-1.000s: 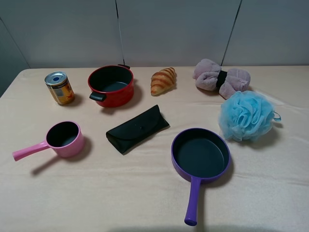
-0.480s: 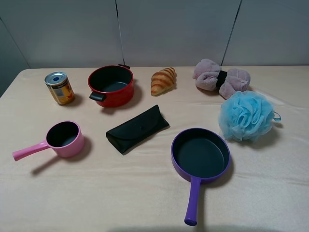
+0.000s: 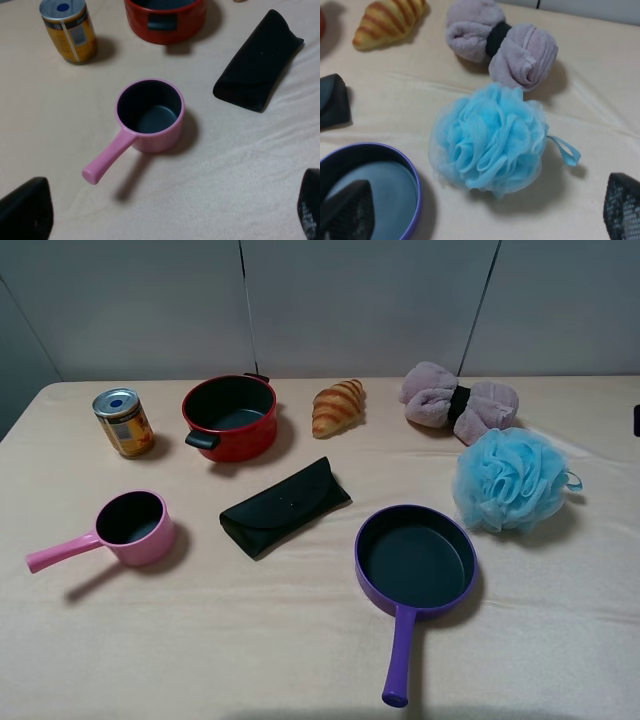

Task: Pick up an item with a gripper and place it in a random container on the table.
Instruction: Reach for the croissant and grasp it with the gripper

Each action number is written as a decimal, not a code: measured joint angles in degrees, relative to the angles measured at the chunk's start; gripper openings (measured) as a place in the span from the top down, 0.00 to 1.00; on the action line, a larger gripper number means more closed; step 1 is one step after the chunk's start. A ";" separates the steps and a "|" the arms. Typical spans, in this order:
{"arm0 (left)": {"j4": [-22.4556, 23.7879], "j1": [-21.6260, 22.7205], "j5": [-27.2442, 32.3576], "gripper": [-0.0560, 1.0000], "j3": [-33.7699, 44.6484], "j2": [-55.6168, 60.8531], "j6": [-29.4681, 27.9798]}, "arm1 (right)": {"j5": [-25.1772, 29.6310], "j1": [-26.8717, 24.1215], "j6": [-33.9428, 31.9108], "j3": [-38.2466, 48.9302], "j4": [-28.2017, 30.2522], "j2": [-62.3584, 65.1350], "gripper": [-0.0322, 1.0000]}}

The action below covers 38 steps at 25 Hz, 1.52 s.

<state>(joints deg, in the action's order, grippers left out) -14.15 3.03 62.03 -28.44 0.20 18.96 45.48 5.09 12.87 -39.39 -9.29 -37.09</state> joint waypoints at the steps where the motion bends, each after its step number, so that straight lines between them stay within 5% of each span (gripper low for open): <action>1: 0.00 0.00 0.00 0.01 0.00 0.00 0.00 | 0.00 0.00 0.11 -0.80 -0.17 -1.58 0.30; 9: 0.00 0.00 0.00 0.01 0.00 0.00 0.00 | -0.11 0.27 0.48 -6.65 -1.41 -12.91 0.30; 25: 0.00 0.00 0.00 0.01 0.00 0.00 0.00 | -1.91 11.62 0.48 -26.31 0.07 -40.22 0.30; 38: 0.00 0.00 0.00 0.01 0.00 0.00 0.00 | -1.22 15.71 0.38 -44.76 -0.39 -58.65 0.30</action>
<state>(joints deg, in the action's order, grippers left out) -14.15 3.03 62.03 -28.44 0.20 18.96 44.26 20.80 13.25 -84.15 -9.68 -95.74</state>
